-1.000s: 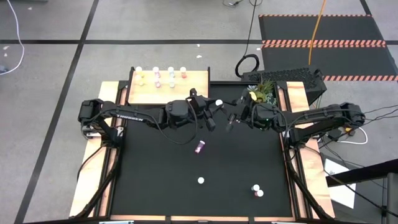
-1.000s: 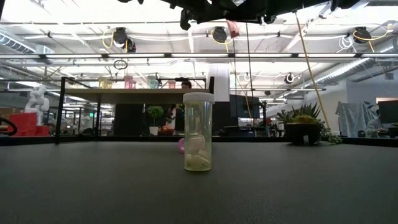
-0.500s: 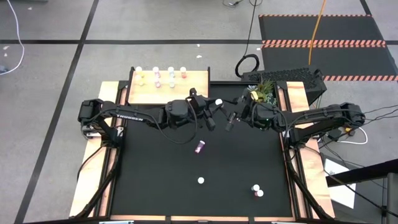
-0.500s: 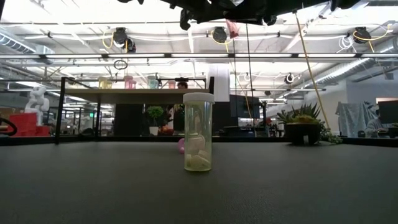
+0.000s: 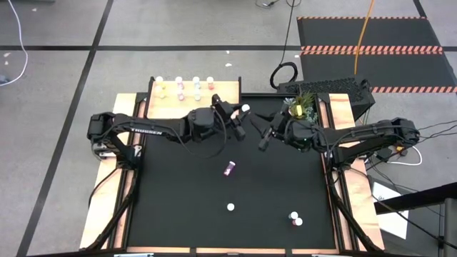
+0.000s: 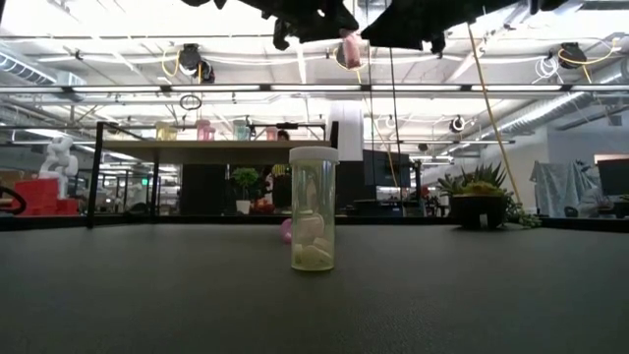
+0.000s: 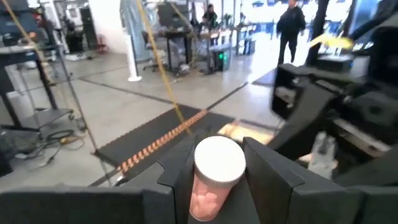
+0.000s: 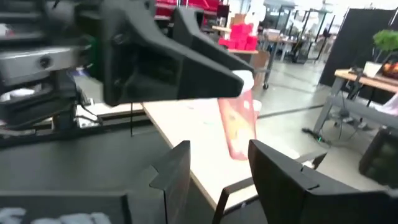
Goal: Pick and place medicine bottles onto shelf by color
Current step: Put the top orange medicine bottle aligned with the other orange medicine bottle on the shelf
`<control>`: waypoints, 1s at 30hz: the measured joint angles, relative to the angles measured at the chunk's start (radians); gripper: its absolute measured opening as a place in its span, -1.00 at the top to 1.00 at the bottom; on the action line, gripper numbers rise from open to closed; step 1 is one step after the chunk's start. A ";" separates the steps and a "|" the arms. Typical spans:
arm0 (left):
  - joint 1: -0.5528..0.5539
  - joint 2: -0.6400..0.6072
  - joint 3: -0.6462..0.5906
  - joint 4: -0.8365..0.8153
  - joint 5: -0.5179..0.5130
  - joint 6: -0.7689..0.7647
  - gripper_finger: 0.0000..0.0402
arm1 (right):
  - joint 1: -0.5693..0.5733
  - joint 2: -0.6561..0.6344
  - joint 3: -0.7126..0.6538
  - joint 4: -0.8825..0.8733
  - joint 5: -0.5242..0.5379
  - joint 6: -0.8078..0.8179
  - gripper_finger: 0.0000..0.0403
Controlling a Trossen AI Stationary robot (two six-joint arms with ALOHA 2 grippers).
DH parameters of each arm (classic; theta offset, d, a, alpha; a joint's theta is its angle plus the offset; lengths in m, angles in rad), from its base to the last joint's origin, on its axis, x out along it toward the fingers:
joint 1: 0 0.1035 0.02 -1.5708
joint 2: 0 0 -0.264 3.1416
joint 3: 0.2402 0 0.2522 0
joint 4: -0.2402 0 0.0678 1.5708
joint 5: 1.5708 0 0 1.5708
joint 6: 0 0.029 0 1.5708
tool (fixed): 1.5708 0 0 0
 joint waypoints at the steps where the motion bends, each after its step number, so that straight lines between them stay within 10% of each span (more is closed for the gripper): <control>1: 0.007 -0.008 0.000 -0.019 0.000 0.000 0.35 | 0.002 0.000 0.000 -0.012 0.000 0.008 0.22; 30: 0.262 -0.121 0.003 -0.358 0.009 -0.127 0.35 | -0.056 -0.316 -0.002 -0.439 0.005 0.191 0.22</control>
